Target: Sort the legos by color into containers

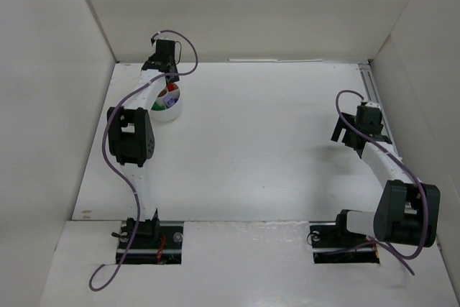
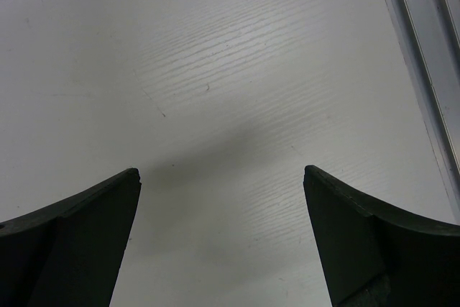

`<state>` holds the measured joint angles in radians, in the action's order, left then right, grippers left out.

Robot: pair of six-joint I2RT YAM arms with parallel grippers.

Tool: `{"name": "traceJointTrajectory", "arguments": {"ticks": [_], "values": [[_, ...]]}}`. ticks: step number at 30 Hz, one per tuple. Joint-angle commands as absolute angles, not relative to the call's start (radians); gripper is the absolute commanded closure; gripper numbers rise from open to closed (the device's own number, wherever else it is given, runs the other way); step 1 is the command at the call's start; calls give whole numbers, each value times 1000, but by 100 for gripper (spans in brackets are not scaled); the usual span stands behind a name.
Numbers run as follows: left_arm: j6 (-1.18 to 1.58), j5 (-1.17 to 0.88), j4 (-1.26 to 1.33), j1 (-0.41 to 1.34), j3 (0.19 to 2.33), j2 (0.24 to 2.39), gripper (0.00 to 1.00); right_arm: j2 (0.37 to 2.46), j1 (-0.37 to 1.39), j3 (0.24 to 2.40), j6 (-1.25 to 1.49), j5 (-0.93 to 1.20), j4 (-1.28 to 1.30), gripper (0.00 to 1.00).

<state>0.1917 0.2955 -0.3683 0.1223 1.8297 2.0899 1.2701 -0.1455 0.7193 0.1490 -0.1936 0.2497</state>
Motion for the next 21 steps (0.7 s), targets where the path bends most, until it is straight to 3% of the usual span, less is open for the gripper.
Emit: {"name": "traceJointTrajectory", "arguments": {"ticks": [1, 6, 11, 13, 15, 18, 21], "values": [[189, 287, -380, 115, 1861, 2051, 63, 1262, -147, 761, 138, -195, 189, 0], [189, 287, -380, 115, 1861, 2019, 62, 1252, -147, 761, 138, -195, 189, 0], [189, 287, -380, 115, 1861, 1951, 52, 1221, -147, 752, 120, -176, 179, 0], [189, 287, -371, 115, 1852, 1927, 34, 1207, -147, 752, 120, -157, 179, 0], [189, 287, -362, 124, 1835, 1878, 25, 1183, -147, 752, 109, -147, 170, 0], [189, 296, -307, 158, 1749, 1781, 0, 1134, -147, 733, 109, -138, 160, 0], [204, 317, -253, 186, 1625, 1659, 0, 1083, -147, 723, 100, -117, 150, 0]]}}
